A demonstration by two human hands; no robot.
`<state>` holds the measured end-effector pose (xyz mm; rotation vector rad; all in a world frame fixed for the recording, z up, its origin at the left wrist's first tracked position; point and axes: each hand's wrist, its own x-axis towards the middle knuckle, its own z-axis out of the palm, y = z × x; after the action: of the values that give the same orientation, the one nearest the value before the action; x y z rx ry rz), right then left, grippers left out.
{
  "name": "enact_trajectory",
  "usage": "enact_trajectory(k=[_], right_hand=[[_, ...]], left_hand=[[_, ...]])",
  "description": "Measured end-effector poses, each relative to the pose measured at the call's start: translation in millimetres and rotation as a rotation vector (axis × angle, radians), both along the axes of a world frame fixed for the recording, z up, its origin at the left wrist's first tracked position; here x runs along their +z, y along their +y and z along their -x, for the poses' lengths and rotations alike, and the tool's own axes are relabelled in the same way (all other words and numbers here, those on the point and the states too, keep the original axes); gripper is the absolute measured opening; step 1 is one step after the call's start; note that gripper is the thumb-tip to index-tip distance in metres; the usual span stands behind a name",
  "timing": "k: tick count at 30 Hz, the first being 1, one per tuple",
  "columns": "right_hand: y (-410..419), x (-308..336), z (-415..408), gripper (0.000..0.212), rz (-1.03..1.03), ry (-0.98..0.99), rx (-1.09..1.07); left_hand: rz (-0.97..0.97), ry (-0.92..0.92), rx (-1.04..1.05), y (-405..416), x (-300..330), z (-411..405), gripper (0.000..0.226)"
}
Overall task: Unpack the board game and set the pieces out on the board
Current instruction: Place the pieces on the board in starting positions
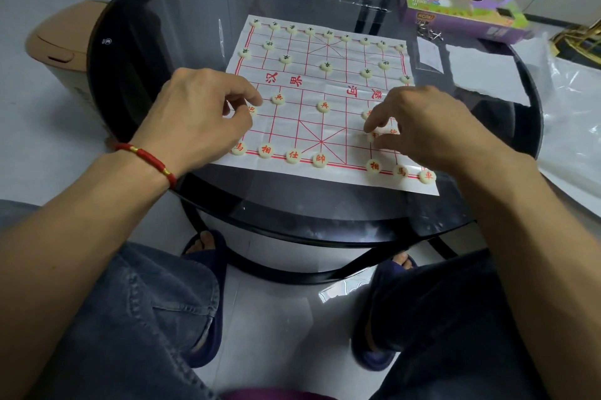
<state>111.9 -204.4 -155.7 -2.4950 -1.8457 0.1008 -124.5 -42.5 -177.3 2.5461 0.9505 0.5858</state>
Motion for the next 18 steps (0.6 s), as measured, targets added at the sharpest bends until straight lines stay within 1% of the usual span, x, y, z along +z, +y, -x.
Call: enact_trajectory(k=[3, 5, 8, 13, 16, 18], right_hand=[[-1, 3, 11, 0.028, -0.056, 0.063, 0.048], [-4, 4, 23, 0.026, -0.046, 0.102, 0.103], [-4, 3, 36, 0.025, 0.017, 0.074, 0.155], [-2, 0, 39, 0.029, 0.053, -0.012, 0.135], [-4, 5, 35, 0.036, 0.069, 0.012, 0.147], [-6, 11, 28, 0.034, 0.059, 0.038, 0.152]], left_hand=[[-0.016, -0.006, -0.025, -2, -1, 0, 0.023], [-0.012, -0.004, -0.034, -2, -1, 0, 0.023], [-0.014, -0.003, -0.033, -3, -1, -1, 0.023], [-0.02, -0.003, -0.04, -1, -2, -2, 0.023], [-0.013, -0.001, -0.035, -2, -1, -2, 0.024], [-0.015, -0.006, -0.031, -2, -1, -2, 0.024]])
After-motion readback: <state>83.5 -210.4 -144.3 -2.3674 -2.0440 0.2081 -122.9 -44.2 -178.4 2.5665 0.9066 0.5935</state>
